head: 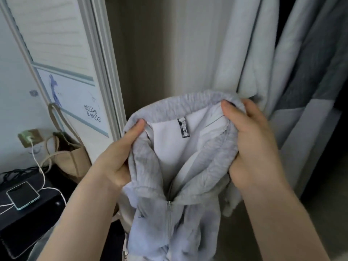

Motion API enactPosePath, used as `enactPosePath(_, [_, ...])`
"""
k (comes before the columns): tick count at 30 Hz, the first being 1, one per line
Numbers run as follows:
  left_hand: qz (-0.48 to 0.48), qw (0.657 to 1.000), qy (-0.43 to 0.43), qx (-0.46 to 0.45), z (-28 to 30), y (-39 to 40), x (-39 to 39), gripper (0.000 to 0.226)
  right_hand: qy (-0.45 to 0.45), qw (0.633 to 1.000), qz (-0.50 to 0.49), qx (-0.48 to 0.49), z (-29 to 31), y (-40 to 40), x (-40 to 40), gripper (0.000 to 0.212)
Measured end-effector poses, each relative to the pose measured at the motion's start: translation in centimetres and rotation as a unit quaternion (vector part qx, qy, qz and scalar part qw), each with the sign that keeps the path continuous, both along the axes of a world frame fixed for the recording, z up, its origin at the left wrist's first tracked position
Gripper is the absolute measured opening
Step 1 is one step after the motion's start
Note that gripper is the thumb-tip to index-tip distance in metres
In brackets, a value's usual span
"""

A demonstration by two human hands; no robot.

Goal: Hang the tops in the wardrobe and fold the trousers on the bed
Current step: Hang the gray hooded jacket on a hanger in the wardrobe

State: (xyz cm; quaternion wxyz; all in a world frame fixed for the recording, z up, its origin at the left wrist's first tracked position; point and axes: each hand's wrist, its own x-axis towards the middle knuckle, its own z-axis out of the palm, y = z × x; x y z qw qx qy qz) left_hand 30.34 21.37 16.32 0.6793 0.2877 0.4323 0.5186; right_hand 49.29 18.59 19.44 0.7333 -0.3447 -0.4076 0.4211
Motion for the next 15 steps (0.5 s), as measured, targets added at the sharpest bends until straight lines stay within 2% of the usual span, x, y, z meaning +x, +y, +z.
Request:
enactPosePath(4, [0.04,0.996,0.002,0.078,4.2,5.2,-1.0,0.054,0.003,1.0,-0.013,0.025,3.5,3.7,-0.5,0.012])
enactPosePath(5, [0.052,0.994,0.008,0.094,5.1,6.4,-1.4,0.048,-0.016,1.0,-0.012,0.021,4.4,4.4,-0.6,0.014])
enactPosePath(6, [0.069,0.991,0.022,0.111,6.3,7.5,-1.5,0.037,-0.042,0.999,-0.009,0.016,5.6,5.1,-0.7,0.016])
enactPosePath(9, [0.124,0.973,0.086,0.172,9.9,10.8,-2.6,0.037,-0.145,0.989,-0.007,0.019,9.1,7.2,-1.6,0.013])
enactPosePath(11, [0.162,0.955,0.116,0.219,12.4,12.3,-2.8,0.035,-0.217,0.975,-0.028,0.022,11.1,8.3,-2.2,0.035])
enactPosePath(12, [0.169,0.947,0.127,0.241,13.4,12.9,-3.1,0.035,-0.253,0.966,-0.044,0.023,11.9,8.8,-2.4,0.036])
enactPosePath(14, [0.172,0.93,0.155,0.287,15.5,14.1,-3.5,0.037,-0.332,0.939,-0.083,0.026,13.6,9.7,-2.3,0.017])
enactPosePath(15, [0.17,0.922,0.174,0.302,16.4,14.8,-3.8,0.039,-0.378,0.919,-0.106,0.023,14.3,10.1,-2.3,0.016])
